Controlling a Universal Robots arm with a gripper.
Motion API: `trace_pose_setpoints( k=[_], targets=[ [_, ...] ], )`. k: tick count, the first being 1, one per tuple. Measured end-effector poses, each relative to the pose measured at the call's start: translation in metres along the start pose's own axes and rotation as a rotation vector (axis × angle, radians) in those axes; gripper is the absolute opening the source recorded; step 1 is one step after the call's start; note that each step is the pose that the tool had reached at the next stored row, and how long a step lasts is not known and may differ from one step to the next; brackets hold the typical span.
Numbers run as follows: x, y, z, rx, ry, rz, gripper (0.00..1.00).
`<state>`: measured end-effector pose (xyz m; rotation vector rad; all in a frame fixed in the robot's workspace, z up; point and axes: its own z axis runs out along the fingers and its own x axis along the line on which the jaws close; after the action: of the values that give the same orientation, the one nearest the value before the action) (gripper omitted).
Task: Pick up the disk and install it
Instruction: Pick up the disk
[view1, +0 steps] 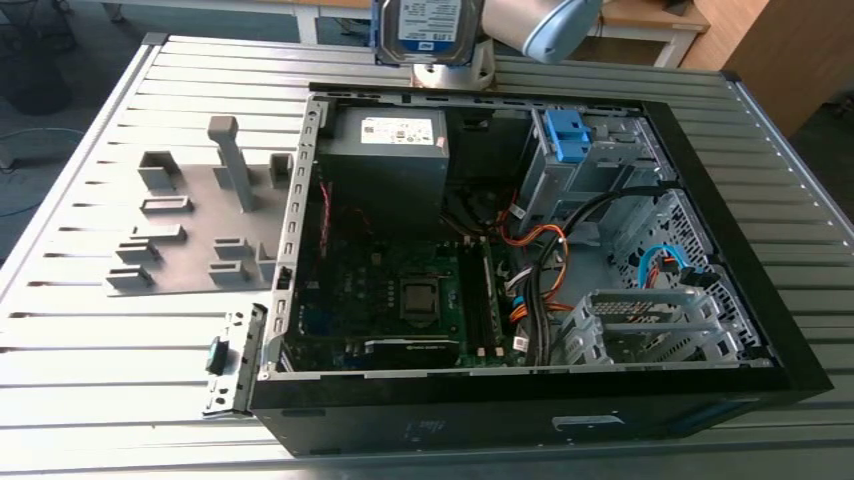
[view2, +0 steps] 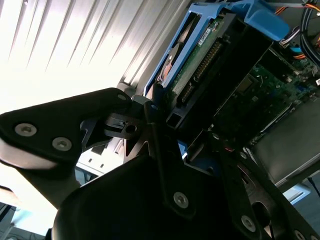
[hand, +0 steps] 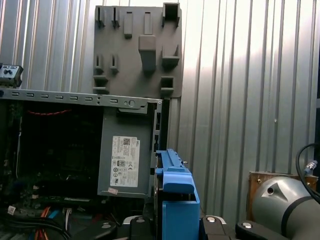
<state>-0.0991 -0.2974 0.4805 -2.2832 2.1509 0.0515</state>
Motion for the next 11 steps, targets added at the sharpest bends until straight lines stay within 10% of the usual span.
trace_pose_setpoints(
  k=[11],
  targets=[
    [0.0011,-0.018,-0.0003,-0.0001,0.0,0.0,0.37]
  ],
)
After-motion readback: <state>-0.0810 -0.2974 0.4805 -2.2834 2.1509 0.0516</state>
